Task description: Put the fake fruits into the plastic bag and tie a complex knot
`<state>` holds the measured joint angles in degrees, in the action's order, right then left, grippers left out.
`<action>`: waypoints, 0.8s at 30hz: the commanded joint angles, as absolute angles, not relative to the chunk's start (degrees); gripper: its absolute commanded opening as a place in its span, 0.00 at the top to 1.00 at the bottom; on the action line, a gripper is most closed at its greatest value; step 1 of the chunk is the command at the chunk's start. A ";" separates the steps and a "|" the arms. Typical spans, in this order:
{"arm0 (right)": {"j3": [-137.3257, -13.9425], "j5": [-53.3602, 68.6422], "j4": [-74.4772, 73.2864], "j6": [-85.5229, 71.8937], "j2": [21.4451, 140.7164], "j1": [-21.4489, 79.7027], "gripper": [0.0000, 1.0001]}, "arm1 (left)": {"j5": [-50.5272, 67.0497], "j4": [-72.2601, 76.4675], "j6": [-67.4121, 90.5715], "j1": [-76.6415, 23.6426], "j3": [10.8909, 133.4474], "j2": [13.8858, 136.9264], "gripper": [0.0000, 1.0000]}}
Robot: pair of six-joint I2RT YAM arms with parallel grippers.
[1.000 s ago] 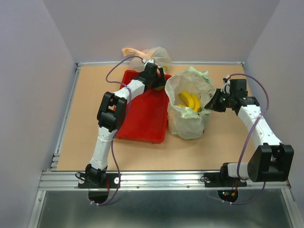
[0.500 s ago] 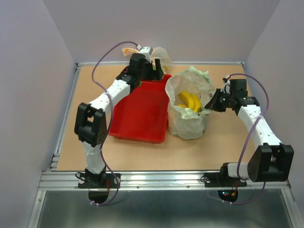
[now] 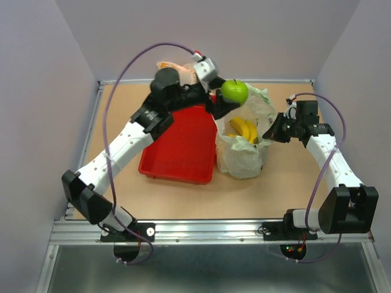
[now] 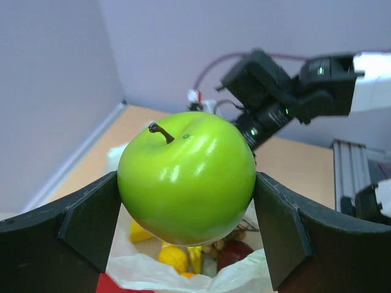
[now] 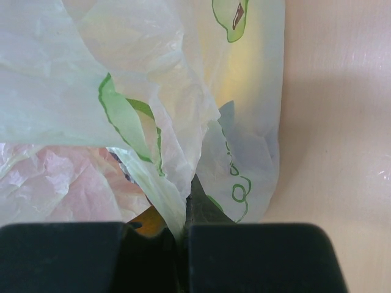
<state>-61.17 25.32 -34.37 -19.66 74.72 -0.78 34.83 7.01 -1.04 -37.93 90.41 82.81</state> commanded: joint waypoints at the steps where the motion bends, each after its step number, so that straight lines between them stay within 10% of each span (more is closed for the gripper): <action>1: -64.60 26.72 -33.31 -18.81 73.57 -0.97 1.00 | 31.92 2.29 -7.30 -43.23 90.25 89.37 0.25; 6: -63.20 26.89 -33.31 -18.90 72.78 -0.97 1.00 | 25.40 -1.13 -4.13 -45.44 96.83 97.98 0.01; 24: -63.28 28.56 -33.05 -18.46 74.97 -0.97 1.00 | 27.86 -4.30 -6.07 -45.09 96.24 93.06 0.01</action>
